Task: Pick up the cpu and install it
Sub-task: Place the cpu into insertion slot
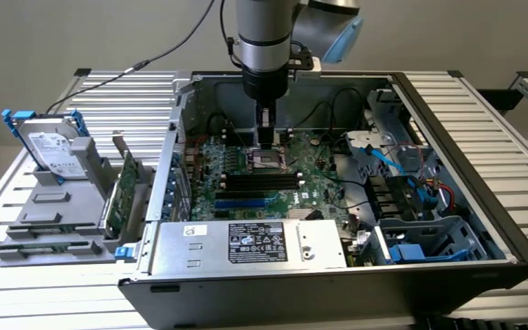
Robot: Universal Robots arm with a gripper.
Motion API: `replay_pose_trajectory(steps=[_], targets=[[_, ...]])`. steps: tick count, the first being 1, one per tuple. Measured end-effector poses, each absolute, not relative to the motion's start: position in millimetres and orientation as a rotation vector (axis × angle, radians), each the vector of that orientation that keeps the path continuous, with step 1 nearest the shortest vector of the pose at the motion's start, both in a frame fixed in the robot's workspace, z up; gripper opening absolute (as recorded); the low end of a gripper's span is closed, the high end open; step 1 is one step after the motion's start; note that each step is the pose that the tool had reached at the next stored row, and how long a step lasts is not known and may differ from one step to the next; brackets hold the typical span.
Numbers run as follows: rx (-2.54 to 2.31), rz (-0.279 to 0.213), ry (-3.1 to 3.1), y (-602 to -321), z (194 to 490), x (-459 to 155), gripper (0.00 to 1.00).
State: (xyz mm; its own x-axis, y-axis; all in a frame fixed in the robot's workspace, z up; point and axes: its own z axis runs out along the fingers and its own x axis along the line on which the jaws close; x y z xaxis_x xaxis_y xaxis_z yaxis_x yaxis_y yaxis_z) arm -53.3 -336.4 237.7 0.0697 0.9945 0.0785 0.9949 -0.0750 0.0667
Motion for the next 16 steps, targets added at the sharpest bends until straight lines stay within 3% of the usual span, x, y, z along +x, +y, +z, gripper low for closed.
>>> replay_pose_trajectory(steps=[16], targets=[[-2.316,-0.166,-2.163,-340.6,227.4,-59.0,0.55]])
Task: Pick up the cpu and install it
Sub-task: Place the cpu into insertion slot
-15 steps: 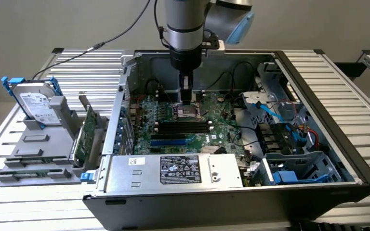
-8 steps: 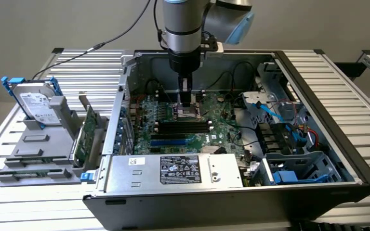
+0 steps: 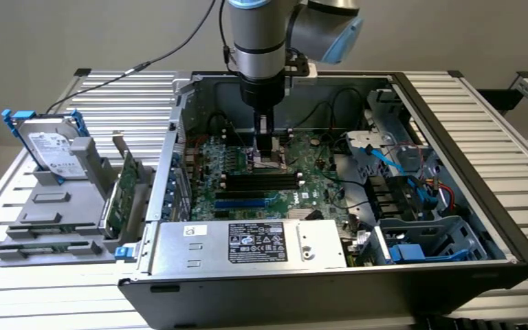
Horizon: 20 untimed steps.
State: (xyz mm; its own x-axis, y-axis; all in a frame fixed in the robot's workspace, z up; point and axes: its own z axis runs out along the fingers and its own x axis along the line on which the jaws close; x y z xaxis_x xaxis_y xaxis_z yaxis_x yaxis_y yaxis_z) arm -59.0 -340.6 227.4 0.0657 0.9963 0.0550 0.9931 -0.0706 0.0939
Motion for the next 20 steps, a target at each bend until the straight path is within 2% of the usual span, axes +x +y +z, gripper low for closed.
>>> replay_pose_trajectory(steps=[20], targets=[[2.186,0.140,2.181,-341.7,212.2,-59.1,0.55]])
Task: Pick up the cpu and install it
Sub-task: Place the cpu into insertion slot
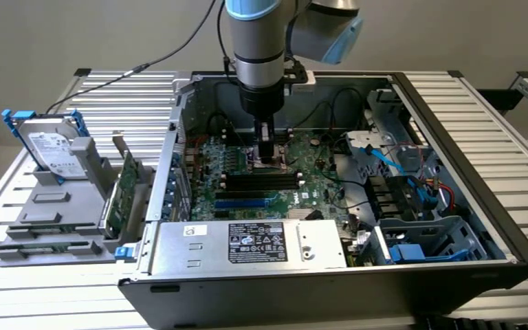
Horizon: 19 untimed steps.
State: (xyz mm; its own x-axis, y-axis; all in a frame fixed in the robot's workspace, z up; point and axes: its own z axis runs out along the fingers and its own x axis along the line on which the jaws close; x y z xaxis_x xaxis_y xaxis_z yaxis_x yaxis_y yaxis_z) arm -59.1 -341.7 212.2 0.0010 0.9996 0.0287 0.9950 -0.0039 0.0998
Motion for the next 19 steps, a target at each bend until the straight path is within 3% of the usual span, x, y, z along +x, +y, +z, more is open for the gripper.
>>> replay_pose_trajectory(steps=[19], targets=[[2.180,0.143,2.182,-343.0,200.3,-59.2,0.55]])
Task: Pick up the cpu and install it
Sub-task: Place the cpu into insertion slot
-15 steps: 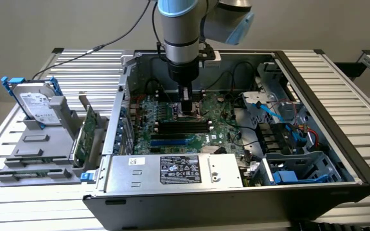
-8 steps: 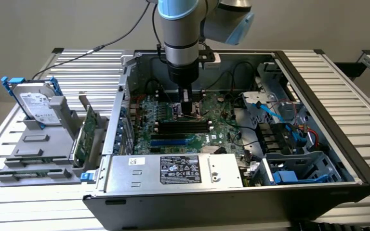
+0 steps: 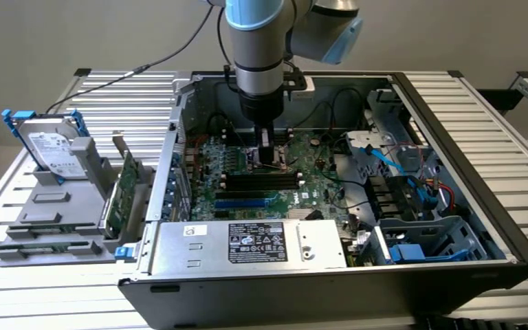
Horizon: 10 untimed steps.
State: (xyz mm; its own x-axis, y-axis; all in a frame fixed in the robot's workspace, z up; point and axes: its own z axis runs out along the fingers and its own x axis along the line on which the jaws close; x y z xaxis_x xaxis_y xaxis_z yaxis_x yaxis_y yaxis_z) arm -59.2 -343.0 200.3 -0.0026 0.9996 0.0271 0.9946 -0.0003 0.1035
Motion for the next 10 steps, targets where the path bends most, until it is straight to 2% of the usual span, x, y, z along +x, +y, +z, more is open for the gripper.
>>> replay_pose_trajectory(steps=[10], targets=[[2.179,0.142,2.182,-343.0,199.0,-59.1,0.55]])
